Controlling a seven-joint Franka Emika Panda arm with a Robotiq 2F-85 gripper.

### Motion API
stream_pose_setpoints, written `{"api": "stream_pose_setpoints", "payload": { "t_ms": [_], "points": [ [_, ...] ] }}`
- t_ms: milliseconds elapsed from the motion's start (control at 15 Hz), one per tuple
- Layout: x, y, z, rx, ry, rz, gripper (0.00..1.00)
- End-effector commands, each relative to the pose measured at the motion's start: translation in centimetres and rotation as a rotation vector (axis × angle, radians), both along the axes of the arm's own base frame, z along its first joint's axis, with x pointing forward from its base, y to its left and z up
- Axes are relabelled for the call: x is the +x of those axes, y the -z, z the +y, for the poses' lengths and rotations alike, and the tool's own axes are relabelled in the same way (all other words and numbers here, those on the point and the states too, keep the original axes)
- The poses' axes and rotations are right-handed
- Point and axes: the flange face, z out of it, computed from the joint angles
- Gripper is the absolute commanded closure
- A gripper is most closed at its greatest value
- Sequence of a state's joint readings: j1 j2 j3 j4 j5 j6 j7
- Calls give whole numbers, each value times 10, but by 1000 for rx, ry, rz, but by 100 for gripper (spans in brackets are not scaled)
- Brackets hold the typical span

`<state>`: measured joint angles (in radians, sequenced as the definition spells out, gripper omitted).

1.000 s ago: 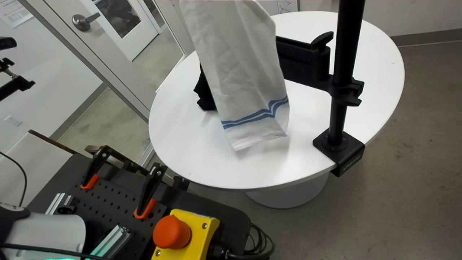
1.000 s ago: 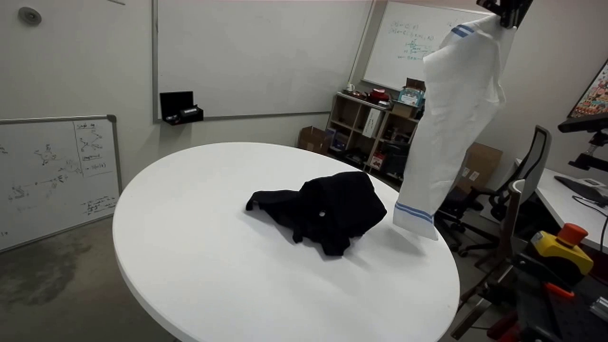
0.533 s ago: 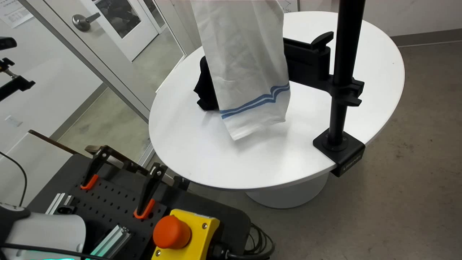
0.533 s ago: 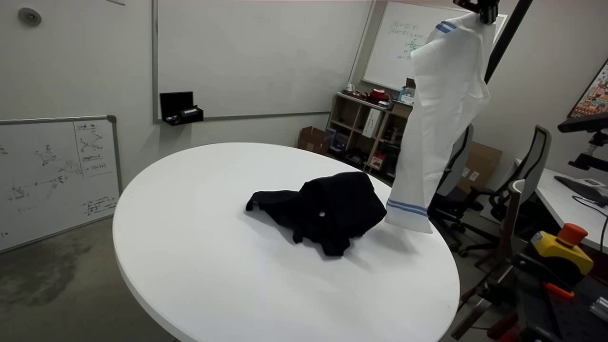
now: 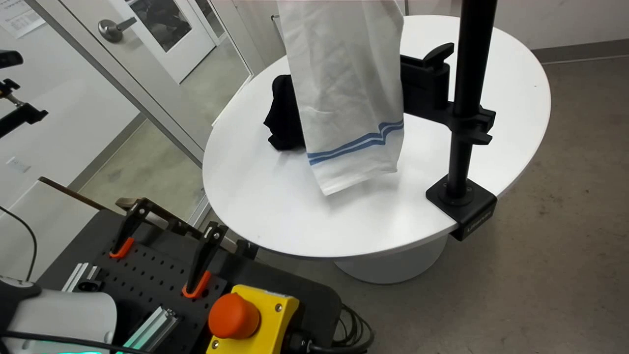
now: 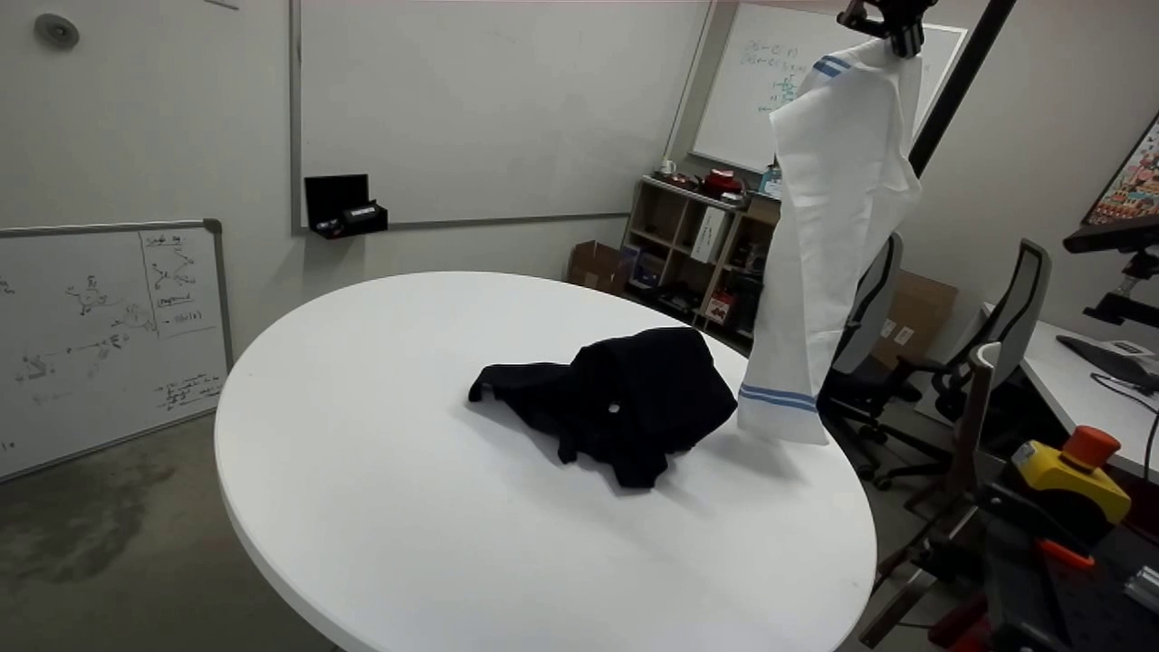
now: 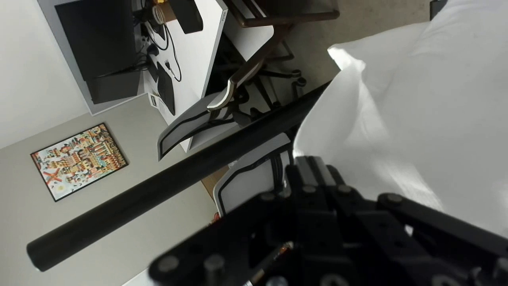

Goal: Hang the white cloth on the stand

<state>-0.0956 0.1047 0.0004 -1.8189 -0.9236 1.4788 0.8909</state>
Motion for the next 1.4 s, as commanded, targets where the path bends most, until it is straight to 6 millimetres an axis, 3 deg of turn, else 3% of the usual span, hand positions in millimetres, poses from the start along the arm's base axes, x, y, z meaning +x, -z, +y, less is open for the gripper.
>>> {"api": "stream_pose_setpoints", "payload": {
  "t_ms": [0,267,533,933,1333],
  "points": [
    [1,-1,1,0,1,1,98],
    [-4,19,15,42,-44,60,100],
    [5,35,15,50,-41,101,100],
    [28,37,-27,47,80,82,100],
    [63,51,-76,42,247,89,100]
  ]
}}
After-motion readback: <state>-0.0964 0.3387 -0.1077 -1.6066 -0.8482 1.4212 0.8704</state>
